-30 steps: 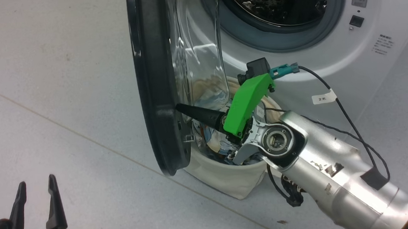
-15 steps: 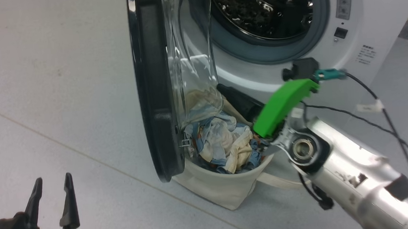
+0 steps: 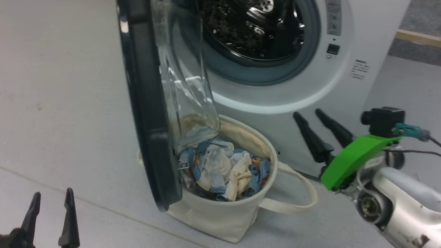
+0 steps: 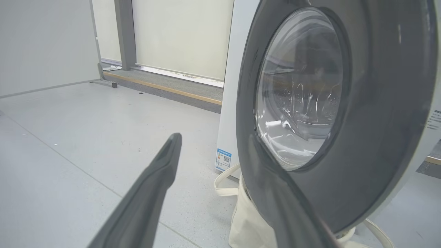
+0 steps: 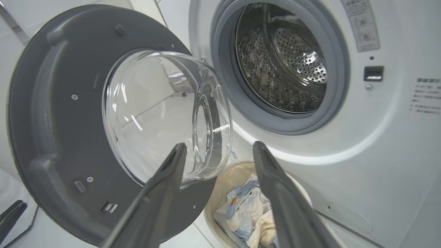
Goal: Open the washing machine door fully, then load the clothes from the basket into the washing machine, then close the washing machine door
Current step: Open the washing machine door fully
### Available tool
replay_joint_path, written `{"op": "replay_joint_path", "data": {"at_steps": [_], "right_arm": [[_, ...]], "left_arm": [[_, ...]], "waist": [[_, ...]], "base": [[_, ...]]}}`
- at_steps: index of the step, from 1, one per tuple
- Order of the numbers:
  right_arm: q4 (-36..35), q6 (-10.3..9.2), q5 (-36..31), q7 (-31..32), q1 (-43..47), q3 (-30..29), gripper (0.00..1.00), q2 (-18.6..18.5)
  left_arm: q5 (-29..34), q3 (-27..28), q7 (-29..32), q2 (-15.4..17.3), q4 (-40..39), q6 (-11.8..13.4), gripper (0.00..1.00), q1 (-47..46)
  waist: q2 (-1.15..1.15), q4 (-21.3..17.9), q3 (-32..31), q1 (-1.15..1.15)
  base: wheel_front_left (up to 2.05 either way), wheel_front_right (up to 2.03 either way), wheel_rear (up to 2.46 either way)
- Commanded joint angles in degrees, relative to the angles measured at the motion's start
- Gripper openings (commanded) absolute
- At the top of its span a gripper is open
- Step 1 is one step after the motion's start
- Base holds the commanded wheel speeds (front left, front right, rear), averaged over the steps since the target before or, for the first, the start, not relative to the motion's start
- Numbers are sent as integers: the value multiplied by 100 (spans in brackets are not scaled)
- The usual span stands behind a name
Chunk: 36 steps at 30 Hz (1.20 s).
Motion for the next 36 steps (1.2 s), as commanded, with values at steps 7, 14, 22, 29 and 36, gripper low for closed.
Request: {"op": "replay_joint_path", "data": {"at_steps": [7,14,22,29,36], "right_arm": [[-599,5,-1535,-75,968,-1190,100,-4],[-865,5,-2690,-76,1855,-1879,100,270],[-877,5,-3100,-76,2396,-2163,100,502],[-1038,5,-3254,-76,2421,-2235,100,587],[-1075,5,-3315,-76,2417,-2215,100,626]], "left_arm": [[-76,226,-69,127,-233,-28,100,-179],[-89,199,-69,107,-211,-28,100,-185],[-80,181,-69,82,-188,-29,100,-138],[-90,219,-69,72,-182,-30,100,-140],[-82,218,-69,55,-161,-30,100,-135]], "waist": [[0,-250,0,0],[0,-303,-18,0],[0,-354,-32,0],[0,-404,-25,0],[0,-425,-24,0]], "base": [[0,0,0],[0,0,0],[0,0,0],[0,0,0],[0,0,0]]}}
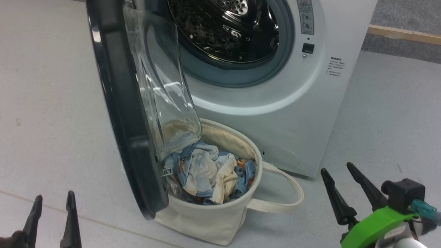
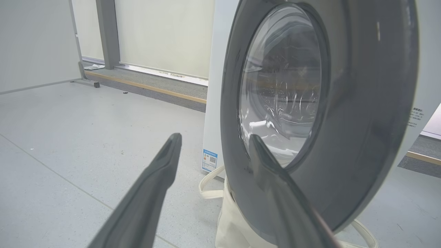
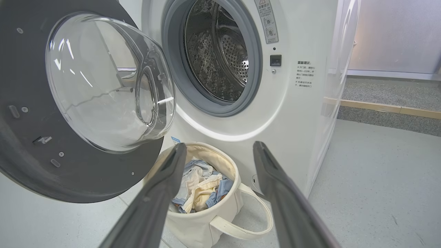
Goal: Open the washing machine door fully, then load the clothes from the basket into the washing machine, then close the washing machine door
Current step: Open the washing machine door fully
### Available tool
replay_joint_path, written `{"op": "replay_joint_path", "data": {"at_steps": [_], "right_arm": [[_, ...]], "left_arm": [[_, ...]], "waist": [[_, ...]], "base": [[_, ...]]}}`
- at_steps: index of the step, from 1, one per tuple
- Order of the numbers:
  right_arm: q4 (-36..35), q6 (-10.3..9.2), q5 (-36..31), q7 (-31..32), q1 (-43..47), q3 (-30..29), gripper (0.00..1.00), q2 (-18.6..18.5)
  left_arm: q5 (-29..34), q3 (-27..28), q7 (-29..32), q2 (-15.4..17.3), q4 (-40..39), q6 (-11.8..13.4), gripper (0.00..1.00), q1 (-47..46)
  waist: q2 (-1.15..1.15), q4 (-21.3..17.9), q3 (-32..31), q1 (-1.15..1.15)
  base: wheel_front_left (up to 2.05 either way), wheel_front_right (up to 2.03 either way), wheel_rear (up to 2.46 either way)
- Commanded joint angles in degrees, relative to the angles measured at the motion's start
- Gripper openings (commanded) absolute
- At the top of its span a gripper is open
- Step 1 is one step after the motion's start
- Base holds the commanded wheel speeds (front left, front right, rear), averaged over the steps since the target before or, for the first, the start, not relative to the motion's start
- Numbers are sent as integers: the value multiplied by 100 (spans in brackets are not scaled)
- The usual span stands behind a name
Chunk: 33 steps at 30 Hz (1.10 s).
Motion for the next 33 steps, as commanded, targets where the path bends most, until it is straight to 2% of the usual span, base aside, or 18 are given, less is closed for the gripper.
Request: {"op": "replay_joint_path", "data": {"at_steps": [1,7,9,13,17,25,28,33], "right_arm": [[-205,5,-46,-72,-149,69,100,-17],[-182,5,-29,-72,-173,121,100,16],[-185,5,-24,-72,-186,121,100,22],[-219,5,-7,-72,-189,103,100,26],[-273,5,-1,-72,-169,30,100,14],[-350,5,2,-72,-188,118,100,9],[-370,5,18,-72,-196,98,100,-16],[-368,5,21,-72,-223,106,100,-43]], "left_arm": [[-30,200,-69,105,-164,-29,100,-191],[-104,206,-69,83,-178,-30,99,-242],[-107,223,-69,68,-253,-30,0,-271],[-37,200,-69,18,-497,-30,0,-356],[138,8,-69,-178,-1185,-31,0,-585],[591,-841,-69,-639,-2591,27,0,-948],[581,-1152,-69,-702,-2502,67,0,-901],[506,-1434,-64,-731,-1626,89,0,-844]], "waist": [[0,-7,6,0],[0,-60,19,0],[0,-85,20,0],[0,-116,15,0],[0,-144,-2,0],[0,-424,16,0],[0,-577,42,0],[0,-838,116,0]], "base": [[0,0,0],[0,0,0],[0,0,0],[0,0,0],[0,0,0],[0,0,0],[0,0,0],[0,0,0]]}}
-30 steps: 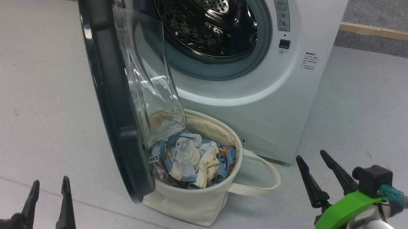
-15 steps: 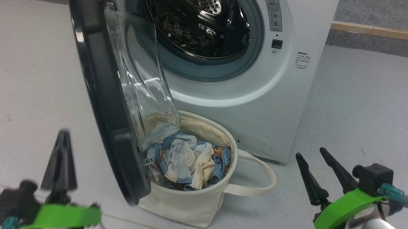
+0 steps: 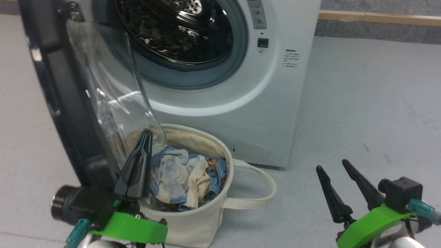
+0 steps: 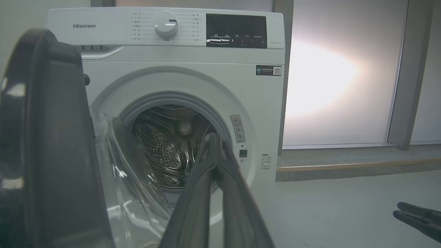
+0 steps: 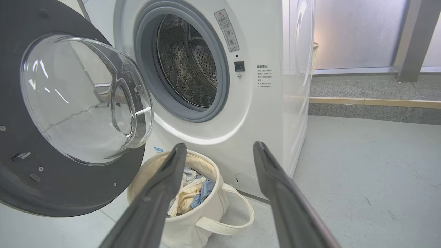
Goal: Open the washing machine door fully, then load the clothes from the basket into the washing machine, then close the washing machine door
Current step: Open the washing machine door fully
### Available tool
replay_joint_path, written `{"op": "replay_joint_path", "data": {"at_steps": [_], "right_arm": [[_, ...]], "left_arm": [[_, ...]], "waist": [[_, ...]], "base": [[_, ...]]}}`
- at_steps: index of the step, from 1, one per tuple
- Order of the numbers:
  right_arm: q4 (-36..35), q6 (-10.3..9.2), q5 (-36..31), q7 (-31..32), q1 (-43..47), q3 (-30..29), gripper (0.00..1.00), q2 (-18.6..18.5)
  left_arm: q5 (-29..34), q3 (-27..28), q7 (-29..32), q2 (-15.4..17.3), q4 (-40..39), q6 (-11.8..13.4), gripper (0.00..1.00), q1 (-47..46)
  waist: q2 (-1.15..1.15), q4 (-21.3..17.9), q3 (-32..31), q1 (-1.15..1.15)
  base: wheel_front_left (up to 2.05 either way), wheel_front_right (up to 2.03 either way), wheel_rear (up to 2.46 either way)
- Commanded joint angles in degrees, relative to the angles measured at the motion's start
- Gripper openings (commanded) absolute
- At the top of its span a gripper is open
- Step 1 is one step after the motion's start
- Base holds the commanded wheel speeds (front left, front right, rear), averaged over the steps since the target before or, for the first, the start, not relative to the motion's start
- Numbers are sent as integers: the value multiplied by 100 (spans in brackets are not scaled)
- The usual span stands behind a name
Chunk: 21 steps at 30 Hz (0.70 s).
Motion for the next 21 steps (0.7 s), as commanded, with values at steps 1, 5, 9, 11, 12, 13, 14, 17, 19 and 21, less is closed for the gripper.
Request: {"op": "replay_joint_path", "data": {"at_steps": [1,5,9,11,12,13,14,17,19,21], "right_arm": [[-178,5,11,-72,-224,58,100,-96],[-140,5,-4,-72,-270,106,100,-153],[-132,5,-49,-72,-382,140,100,-221],[-130,5,-57,-72,-422,165,100,-237],[-128,5,-56,-72,-435,175,100,-240],[-128,5,-49,-72,-447,189,100,-236],[-131,5,-38,-72,-457,203,100,-228],[-124,5,-16,-72,-481,275,100,-206],[-119,5,2,-72,-492,335,100,-185],[-116,5,11,-72,-508,394,100,-168]], "left_arm": [[-65,170,-22,28,-51,41,0,-181],[-167,303,-24,28,536,167,0,-173],[-225,435,-25,33,753,281,0,-108],[-233,472,-26,32,787,328,0,-68],[-241,484,-26,32,813,343,0,-50],[-244,497,-26,37,848,359,0,-36],[-242,509,-26,49,886,375,0,-31],[-253,542,-26,104,1049,398,0,-50],[-264,552,-23,152,1165,392,0,-86],[-271,576,-20,209,1265,400,0,-140]], "waist": [[0,-114,59,0],[0,-221,146,0],[0,-155,203,0],[0,-55,209,0],[0,5,203,0],[0,70,194,0],[0,139,184,0],[0,338,141,0],[0,461,113,0],[0,567,99,0]], "base": [[0,0,0],[0,0,0],[0,0,0],[0,0,0],[0,0,0],[0,0,0],[0,0,0],[0,0,0],[0,0,0],[0,0,0]]}}
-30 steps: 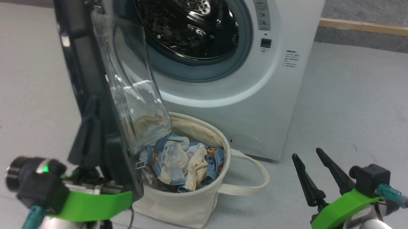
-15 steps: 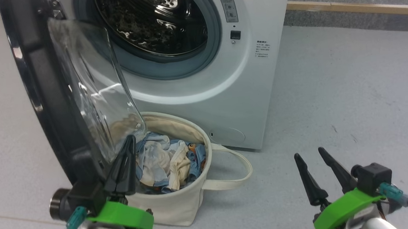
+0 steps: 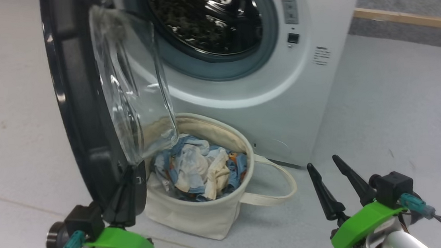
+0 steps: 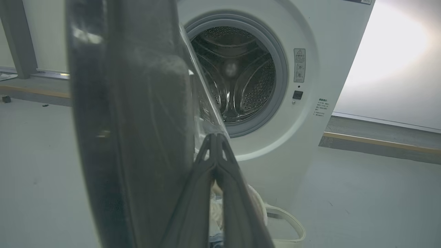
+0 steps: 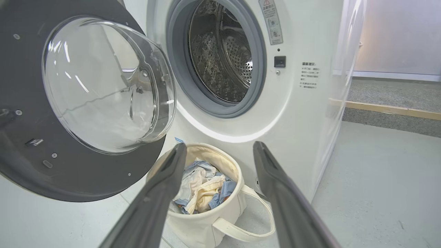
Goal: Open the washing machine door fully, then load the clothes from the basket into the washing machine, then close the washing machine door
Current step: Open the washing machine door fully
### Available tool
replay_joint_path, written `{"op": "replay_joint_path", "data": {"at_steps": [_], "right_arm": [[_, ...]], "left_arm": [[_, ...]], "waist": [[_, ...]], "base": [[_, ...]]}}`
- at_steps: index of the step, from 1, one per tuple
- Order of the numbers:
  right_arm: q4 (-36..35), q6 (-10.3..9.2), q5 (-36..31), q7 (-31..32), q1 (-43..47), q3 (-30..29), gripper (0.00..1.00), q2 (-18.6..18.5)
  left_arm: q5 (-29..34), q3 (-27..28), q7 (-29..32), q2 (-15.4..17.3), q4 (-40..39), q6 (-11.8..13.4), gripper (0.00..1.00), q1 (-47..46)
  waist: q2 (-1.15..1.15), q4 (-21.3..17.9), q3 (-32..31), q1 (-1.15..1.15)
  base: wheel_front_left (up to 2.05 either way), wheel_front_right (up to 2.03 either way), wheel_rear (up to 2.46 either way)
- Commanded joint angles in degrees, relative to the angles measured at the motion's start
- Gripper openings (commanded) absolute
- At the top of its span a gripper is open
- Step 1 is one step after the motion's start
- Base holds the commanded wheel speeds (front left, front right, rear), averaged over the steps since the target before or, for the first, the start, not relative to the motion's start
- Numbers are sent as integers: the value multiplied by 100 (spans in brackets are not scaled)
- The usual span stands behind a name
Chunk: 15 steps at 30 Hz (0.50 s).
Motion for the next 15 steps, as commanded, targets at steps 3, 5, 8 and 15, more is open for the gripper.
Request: {"op": "replay_joint_path", "data": {"at_steps": [3,5,8,15], "right_arm": [[-160,5,49,-72,-286,147,100,-7],[-151,5,61,-72,-298,156,100,-1],[-116,5,87,-72,-309,144,100,8],[8,5,115,-72,-410,211,100,40]], "left_arm": [[-84,330,-6,264,50,58,0,-373],[-124,382,5,321,137,65,0,-438],[-214,448,24,412,317,21,0,-576],[-340,539,26,683,991,-99,0,-1127]], "waist": [[0,295,-42,0],[0,392,-28,0],[0,543,-6,0],[0,884,108,0]], "base": [[0,0,0],[0,0,0],[0,0,0],[0,0,0]]}}
